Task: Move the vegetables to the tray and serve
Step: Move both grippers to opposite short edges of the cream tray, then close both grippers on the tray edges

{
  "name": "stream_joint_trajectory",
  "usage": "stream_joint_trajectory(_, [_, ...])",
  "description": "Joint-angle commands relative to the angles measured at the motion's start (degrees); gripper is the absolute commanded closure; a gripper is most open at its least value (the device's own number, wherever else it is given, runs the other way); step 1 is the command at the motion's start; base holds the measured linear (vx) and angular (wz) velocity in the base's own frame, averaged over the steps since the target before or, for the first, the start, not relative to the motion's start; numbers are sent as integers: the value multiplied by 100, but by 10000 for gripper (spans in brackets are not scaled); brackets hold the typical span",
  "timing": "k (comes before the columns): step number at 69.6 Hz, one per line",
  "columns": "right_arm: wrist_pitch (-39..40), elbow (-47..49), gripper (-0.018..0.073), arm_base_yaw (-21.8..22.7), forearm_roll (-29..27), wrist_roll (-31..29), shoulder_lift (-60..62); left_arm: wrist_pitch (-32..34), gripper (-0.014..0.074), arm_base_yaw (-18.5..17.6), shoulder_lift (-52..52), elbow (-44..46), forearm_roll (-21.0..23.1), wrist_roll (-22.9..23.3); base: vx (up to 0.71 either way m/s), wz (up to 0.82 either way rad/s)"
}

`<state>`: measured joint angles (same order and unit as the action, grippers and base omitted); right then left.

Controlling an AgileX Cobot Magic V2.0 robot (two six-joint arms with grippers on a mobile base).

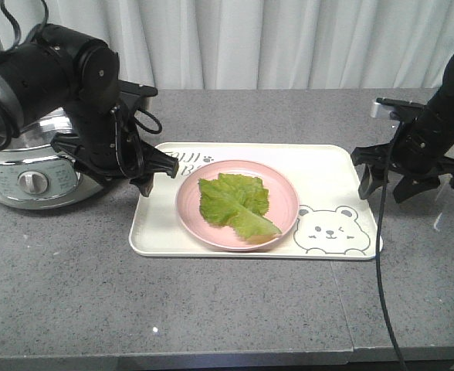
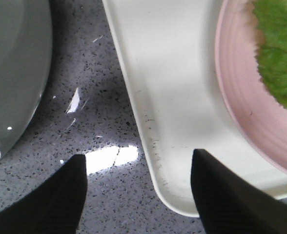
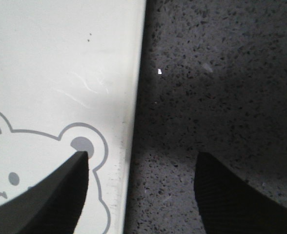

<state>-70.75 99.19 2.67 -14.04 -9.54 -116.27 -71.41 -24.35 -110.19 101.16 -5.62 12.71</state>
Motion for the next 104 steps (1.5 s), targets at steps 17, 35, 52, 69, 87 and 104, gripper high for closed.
stream_joint_trajectory(17, [-276,149,108,16,-271,-80,125,-4,146,5,154,132,8,6,0,0])
stream_joint_trajectory(35, [-254,149,108,16,-430,-80,112,40,146,23,154,132,-51,1,0,0])
stream_joint_trajectory(52, [-268,149,108,16,-430,-74,112,29,146,144,154,132,-40,-44,0,0])
stream_joint_trajectory(69, [-275,149,108,16,-430,-74,-24,130,146,184,154,132,62,-108,0,0])
stream_joint_trajectory(87, [-249,149,108,16,-430,-60,-154,234,146,201,104,132,135,-151,0,0])
stream_joint_trajectory(104, [-256,149,108,16,-454,-56,-185,-6,146,201,-153,132,357,-298,0,0])
